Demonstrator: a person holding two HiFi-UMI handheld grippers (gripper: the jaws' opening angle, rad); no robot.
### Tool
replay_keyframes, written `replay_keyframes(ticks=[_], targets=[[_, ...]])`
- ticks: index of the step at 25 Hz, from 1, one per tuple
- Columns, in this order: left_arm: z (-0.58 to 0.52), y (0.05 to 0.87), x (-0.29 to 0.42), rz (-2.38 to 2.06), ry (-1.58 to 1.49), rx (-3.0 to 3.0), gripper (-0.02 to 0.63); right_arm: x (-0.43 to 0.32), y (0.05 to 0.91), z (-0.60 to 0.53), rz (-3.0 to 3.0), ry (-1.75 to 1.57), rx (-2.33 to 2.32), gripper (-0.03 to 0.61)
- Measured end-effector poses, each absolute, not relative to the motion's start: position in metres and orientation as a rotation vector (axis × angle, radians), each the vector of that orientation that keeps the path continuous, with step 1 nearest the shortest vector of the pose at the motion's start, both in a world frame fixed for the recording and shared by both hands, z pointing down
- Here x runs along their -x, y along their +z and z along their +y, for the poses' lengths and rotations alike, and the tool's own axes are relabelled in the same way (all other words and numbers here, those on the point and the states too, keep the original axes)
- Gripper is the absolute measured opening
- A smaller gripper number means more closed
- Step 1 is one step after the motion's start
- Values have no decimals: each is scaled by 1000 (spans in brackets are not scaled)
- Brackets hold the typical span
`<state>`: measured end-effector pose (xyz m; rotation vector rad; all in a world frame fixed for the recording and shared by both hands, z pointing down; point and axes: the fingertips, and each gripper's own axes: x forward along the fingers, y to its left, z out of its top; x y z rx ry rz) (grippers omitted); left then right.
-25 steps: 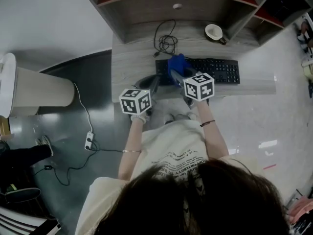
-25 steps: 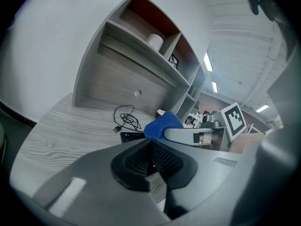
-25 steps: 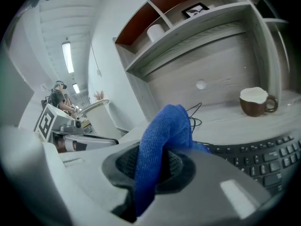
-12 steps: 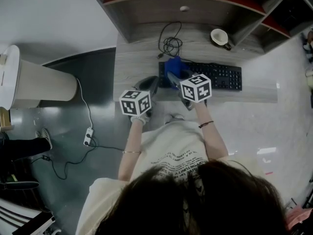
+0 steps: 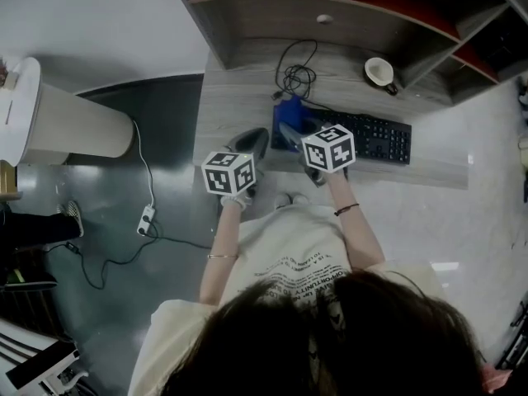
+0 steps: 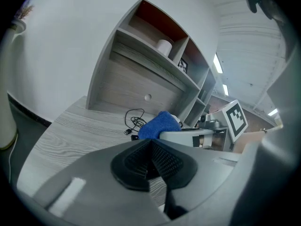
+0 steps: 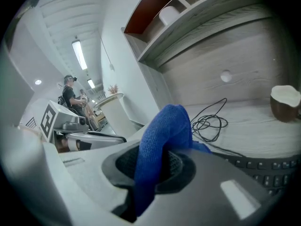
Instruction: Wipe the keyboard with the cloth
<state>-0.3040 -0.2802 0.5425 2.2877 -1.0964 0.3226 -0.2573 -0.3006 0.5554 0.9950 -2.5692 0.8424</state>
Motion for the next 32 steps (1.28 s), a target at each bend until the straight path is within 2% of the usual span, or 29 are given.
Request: replay_keyframes(ticks=[32], targets=[[-262,532,339,-1256,286,-2252,2,298,541,-291,-2658,866,-825,58]])
